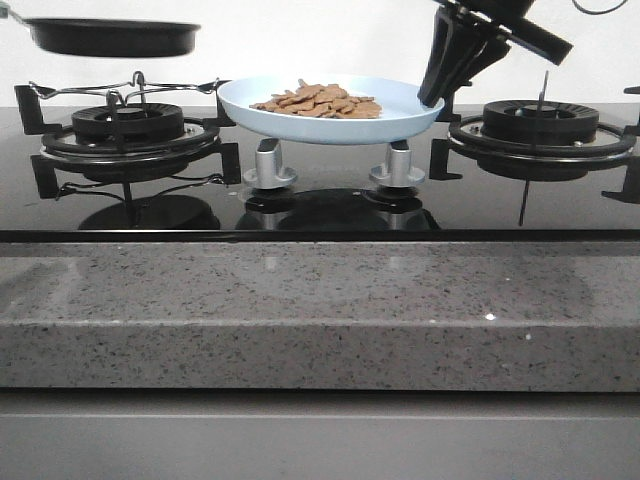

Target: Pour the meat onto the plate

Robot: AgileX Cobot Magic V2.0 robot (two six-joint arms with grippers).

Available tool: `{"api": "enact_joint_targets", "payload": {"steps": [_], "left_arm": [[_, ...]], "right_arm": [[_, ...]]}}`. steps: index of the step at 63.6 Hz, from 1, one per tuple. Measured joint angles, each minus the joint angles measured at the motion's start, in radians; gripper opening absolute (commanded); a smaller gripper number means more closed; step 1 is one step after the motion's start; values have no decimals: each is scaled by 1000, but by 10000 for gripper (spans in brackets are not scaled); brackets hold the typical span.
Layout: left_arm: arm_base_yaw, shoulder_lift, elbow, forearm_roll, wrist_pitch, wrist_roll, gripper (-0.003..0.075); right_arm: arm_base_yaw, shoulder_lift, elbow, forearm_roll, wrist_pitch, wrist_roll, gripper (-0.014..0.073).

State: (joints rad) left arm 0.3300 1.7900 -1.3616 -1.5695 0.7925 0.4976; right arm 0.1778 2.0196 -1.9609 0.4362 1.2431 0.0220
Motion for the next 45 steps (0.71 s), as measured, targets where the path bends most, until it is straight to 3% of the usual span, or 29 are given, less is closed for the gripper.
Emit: {"api": "enact_joint_targets", "payload": {"steps": [35,45], "left_arm": [[0,0,39,10,-27,25,-17],[0,0,39,19,-29,25,61]], "right_arm": [[0,0,0,0,0,0,-27],[0,0,0,0,0,0,-27]]}}
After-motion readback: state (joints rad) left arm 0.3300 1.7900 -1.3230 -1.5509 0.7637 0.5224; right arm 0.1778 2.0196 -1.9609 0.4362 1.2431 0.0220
